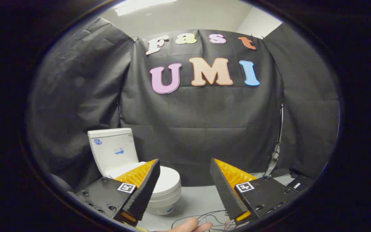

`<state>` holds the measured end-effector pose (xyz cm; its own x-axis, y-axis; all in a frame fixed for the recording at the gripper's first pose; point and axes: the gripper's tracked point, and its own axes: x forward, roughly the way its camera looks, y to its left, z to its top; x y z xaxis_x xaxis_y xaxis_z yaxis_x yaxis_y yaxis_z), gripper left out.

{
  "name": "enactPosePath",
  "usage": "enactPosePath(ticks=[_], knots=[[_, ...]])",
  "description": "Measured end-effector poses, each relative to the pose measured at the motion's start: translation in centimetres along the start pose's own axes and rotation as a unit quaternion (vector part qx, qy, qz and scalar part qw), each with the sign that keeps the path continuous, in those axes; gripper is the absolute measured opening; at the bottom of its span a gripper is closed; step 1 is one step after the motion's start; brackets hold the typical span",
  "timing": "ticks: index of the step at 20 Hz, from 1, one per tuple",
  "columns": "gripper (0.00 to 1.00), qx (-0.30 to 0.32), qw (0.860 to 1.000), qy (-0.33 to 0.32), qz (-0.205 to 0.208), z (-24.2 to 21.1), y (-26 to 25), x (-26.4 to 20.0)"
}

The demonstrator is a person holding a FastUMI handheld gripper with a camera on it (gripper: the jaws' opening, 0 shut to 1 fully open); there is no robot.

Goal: Open the toilet lid.

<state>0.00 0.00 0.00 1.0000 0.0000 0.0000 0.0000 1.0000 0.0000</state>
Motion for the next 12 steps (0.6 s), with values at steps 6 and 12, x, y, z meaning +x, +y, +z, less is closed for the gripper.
enactPosePath(ticks=[6,12], knots=[[0.97,0.008,0.999,0.001,0.040,-1.4,5.9,6.9],[0.98,0.024,0.999,0.035,0.022,-7.0,13.3,4.9]])
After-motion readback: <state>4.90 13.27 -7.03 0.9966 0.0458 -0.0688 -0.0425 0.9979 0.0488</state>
